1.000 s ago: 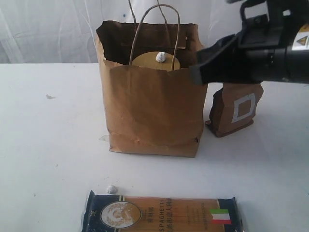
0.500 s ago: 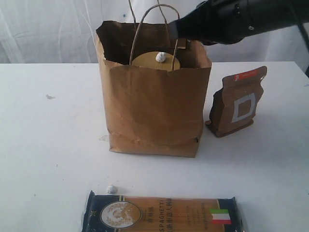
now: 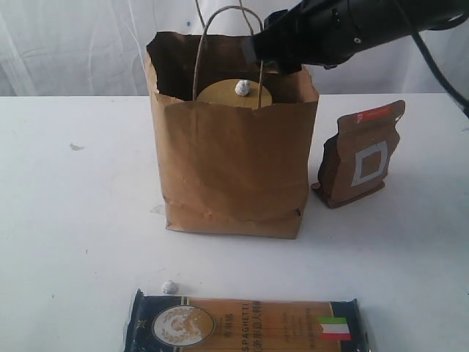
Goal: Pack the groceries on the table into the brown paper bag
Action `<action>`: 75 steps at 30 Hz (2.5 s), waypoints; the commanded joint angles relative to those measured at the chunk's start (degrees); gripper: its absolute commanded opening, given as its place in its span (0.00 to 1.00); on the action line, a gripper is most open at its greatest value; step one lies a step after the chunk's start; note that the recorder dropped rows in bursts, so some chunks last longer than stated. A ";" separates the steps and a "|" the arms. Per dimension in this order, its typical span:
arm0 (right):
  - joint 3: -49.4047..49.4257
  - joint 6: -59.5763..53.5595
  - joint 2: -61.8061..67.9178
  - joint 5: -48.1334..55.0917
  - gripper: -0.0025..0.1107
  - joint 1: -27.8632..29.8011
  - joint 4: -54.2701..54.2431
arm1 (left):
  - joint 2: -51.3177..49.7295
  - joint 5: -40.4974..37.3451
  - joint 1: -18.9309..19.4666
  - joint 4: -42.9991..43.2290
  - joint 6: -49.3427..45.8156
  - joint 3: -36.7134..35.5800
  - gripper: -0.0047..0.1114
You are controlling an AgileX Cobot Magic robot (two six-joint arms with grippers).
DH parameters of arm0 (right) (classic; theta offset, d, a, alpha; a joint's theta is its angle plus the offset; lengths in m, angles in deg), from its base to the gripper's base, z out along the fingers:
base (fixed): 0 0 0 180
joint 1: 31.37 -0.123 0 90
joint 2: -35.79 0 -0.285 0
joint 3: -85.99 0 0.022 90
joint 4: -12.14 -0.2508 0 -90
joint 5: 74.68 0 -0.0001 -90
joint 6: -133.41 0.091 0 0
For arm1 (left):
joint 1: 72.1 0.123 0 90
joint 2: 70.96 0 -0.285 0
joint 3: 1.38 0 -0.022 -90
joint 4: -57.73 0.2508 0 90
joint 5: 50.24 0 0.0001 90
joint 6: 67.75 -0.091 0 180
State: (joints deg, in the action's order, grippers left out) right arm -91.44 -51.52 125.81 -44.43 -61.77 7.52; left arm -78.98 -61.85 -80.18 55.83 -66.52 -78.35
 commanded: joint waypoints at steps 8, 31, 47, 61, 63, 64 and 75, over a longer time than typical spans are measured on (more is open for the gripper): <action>-0.13 -0.82 -11.26 1.30 0.48 0.22 0.62 | 0.24 -0.01 0.10 0.10 0.07 -0.24 0.04; 21.50 -23.39 -31.47 20.44 0.48 0.12 -30.94 | 0.24 -0.01 0.10 0.10 0.07 -0.24 0.04; 27.94 -27.44 -13.83 5.05 0.48 -14.34 -34.64 | 0.24 -0.01 0.10 0.10 0.07 -0.24 0.04; 22.84 -24.21 14.44 -12.70 0.44 -19.86 -34.74 | 0.24 -0.01 0.10 0.10 0.07 -0.24 0.04; 21.19 -24.21 16.65 -12.47 0.44 -19.86 -35.69 | 0.24 -0.01 0.10 0.10 0.07 -0.24 0.04; 20.13 -24.21 18.02 -12.47 0.44 -19.86 -36.22 | 0.24 -0.01 0.10 0.10 0.07 -0.24 0.04; 11.91 -24.21 26.13 -12.09 0.44 -19.86 -36.79 | 0.24 -0.01 0.10 0.10 0.07 -0.24 0.04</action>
State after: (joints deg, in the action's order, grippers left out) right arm -77.96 -75.76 150.56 -56.64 -81.61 -29.07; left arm -78.98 -61.85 -80.18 55.83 -66.52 -78.35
